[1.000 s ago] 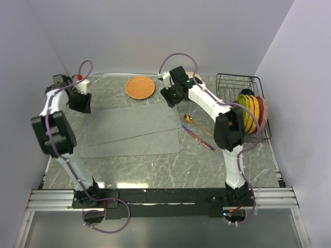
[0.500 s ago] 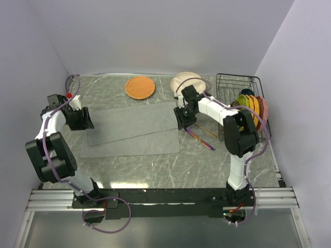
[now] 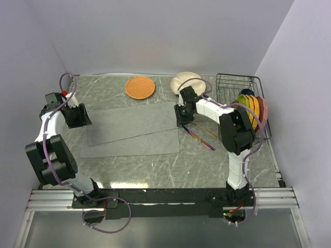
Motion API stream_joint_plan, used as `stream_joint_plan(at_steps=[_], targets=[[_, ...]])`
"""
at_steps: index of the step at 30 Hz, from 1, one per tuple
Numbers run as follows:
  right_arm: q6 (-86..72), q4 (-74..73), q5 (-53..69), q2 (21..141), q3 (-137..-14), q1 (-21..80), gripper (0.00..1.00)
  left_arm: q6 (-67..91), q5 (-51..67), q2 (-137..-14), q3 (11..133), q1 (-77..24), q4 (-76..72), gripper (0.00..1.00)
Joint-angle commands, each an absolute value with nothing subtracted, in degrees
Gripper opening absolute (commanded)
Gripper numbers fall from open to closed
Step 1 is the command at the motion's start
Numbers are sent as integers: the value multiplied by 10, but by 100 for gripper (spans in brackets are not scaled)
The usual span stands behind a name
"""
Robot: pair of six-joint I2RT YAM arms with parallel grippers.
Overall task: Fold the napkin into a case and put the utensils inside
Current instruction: Smooth out the rectangle-folded napkin at the center of the board.
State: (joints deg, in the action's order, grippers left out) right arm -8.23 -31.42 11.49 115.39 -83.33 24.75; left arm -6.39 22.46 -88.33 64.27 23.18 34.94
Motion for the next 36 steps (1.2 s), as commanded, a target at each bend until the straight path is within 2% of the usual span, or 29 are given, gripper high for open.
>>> stream_joint_plan(at_steps=[1,11,13,16,18,25,27,36], targets=[[-104,-283,99,1167,-840,250,41,-60,219,-879,678,233,345,57],[-98,-292,72,1189,-858,251,41,-73,209,-884,670,232,345,57],[-95,-297,67,1191,-859,252,47,-75,207,-887,671,232,347,57],[-95,-299,62,1189,-860,253,50,-77,205,-891,671,234,347,57],[-97,-303,67,1192,-863,254,45,-77,200,-896,670,233,348,57],[-98,-329,103,1190,-894,256,6,-65,176,-903,628,233,353,51],[-101,-337,115,1187,-897,258,1,-63,164,-905,622,233,361,50],[-104,-341,117,1175,-903,263,0,-47,160,-928,595,233,395,45]])
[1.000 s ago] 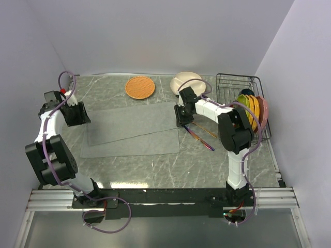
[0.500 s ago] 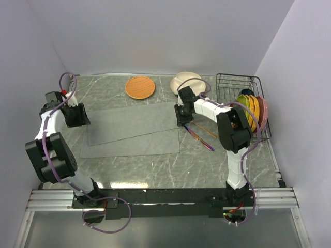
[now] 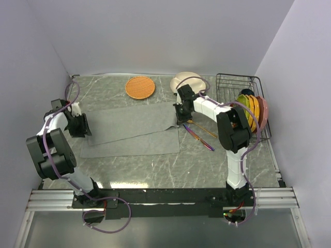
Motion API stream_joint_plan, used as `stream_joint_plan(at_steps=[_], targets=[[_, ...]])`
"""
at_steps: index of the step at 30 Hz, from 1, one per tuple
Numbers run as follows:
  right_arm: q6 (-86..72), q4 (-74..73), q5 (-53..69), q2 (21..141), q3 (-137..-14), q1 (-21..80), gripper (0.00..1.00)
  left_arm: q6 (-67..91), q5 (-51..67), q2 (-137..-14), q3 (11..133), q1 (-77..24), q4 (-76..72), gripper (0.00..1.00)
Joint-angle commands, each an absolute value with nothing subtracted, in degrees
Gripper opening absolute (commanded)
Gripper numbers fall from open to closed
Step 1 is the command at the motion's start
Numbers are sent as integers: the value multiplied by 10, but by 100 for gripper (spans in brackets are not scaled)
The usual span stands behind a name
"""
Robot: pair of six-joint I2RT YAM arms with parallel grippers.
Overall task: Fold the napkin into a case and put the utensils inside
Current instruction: Smooth out the rectangle-folded napkin at the center of the board.
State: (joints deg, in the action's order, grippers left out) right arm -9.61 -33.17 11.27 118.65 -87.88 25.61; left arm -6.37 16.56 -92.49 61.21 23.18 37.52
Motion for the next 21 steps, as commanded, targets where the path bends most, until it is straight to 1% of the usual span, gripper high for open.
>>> stream_joint_plan(at_steps=[1,21], targets=[[-104,-340,117,1174,-901,263,0,-48,161,-923,586,233,394,45],[-106,-330,116,1157,-875,264,0,-37,115,-951,576,205,381,34]])
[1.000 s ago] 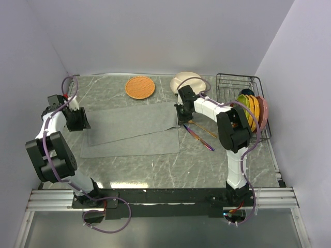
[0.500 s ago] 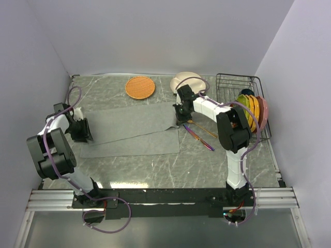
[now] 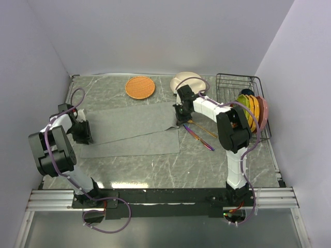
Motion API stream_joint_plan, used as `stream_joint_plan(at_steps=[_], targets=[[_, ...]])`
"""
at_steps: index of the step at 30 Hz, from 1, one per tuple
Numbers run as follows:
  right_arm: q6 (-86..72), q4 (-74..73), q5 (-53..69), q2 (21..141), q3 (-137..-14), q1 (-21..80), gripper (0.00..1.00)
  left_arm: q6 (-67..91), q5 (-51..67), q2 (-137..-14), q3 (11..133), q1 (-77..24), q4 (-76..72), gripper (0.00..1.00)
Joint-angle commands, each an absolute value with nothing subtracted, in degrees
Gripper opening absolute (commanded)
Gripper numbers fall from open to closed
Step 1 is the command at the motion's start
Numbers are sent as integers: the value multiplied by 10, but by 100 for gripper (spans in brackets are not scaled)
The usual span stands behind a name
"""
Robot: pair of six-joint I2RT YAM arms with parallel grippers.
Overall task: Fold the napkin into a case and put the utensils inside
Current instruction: Smooth out the rectangle-folded napkin at the center of the board.
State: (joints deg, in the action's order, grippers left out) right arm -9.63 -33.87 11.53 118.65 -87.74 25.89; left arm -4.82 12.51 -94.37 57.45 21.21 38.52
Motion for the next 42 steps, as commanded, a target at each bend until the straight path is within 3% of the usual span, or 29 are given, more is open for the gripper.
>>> stream_joint_plan(at_steps=[1,24,32,39,42], targets=[[-107,-330,118,1156,-873,265,0,-37,113,-954,577,204,381,34],[-118,-333,120,1160,-875,272,0,-24,76,-950,572,190,368,36],[-120,-336,118,1154,-869,273,0,-25,79,-954,577,180,363,25],[-120,-343,115,1150,-877,273,0,-25,83,-955,581,180,366,1],[-119,-351,118,1143,-886,274,0,-30,88,-945,591,180,379,1]])
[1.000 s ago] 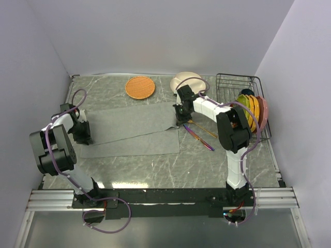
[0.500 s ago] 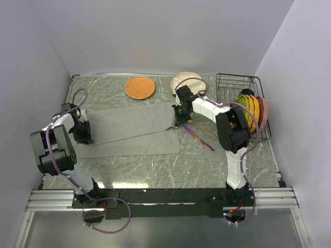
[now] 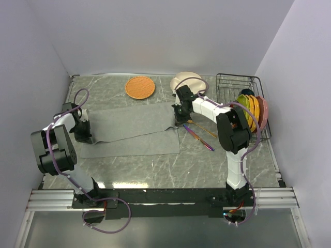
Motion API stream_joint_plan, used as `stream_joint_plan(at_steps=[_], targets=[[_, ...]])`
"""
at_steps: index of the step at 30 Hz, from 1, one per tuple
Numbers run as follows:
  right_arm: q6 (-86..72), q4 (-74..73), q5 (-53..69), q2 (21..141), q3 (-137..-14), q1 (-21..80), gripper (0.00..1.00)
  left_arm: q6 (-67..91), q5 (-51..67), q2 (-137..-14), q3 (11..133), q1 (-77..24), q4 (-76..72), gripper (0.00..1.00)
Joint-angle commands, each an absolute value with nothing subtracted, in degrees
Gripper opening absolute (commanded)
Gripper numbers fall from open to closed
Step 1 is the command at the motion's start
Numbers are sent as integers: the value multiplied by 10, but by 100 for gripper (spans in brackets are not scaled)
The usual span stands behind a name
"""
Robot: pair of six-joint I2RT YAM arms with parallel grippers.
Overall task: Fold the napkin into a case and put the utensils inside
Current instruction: Smooth out the rectangle-folded napkin at the center of the board.
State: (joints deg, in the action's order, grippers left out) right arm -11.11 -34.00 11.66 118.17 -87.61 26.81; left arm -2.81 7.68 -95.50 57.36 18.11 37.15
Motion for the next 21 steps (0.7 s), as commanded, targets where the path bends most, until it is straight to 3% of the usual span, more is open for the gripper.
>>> stream_joint_plan(at_steps=[1,17,21], targets=[[-120,-353,119,1141,-889,273,0,-34,89,-934,593,180,381,1],[-122,-358,118,1133,-882,273,0,-47,71,-922,621,181,404,1],[-124,-357,120,1134,-879,272,0,-30,55,-951,615,181,401,14]])
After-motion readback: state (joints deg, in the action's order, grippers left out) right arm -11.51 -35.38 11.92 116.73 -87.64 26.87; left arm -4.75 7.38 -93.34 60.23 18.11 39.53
